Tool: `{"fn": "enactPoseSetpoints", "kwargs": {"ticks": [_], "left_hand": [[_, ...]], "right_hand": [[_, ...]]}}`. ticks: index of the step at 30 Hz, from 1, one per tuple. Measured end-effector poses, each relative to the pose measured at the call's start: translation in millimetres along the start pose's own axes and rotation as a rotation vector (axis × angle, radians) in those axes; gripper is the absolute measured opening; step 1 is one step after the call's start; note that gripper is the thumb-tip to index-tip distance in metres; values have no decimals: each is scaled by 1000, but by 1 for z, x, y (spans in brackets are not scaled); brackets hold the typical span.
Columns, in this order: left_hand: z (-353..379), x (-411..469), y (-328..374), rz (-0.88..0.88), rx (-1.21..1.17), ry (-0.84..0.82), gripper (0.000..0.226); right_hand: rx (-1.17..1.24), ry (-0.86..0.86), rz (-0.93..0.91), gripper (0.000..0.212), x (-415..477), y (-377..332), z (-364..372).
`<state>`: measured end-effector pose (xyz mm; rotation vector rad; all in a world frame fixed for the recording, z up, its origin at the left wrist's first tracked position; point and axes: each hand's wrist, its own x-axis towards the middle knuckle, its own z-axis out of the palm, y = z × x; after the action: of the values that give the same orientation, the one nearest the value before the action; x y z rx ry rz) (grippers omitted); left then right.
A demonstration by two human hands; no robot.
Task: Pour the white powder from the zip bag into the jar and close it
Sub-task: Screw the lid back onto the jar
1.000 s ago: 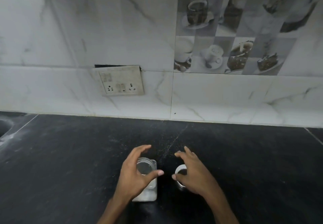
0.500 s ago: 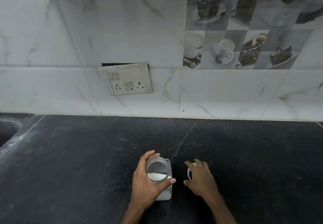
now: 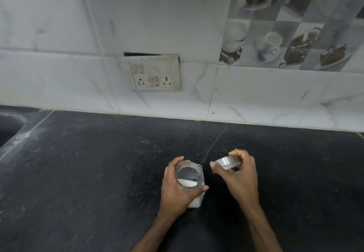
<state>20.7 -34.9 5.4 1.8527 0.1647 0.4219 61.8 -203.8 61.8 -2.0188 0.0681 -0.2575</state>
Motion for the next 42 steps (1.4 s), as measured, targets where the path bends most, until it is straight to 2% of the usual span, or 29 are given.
{"fn": "enactPoseSetpoints", "kwargs": {"ticks": [4,6,9,12,21,30,36,42], "left_hand": [[-1,0,1,-23,-3,16,98],[-1,0,0,-21,-18,16,93],[-3,-2,-1,-6,-28,13,85],[-6,-3,-5,-1,-28,6,97],[-6,-3,-10,19,-34,0,104],[-11,-2,-14,42,-19,-56,114],[-11,-4,-12,5,-21,-61,102],[-10,-3,-14,-8,-9,-59,96]], "right_hand": [[176,-34,-159,49,-26,-23,21],[174,-105,-211,44,-34,-19,33],[123,-184,-258,51,-42,-13,46],[66,-193,-293,49,-45,-11,54],[3,-192,-295,51,-45,-2,65],[-29,-223,-275,63,-46,0,64],[25,-188,-235,62,-50,1,63],[-33,-229,-228,69,-48,0,59]]}}
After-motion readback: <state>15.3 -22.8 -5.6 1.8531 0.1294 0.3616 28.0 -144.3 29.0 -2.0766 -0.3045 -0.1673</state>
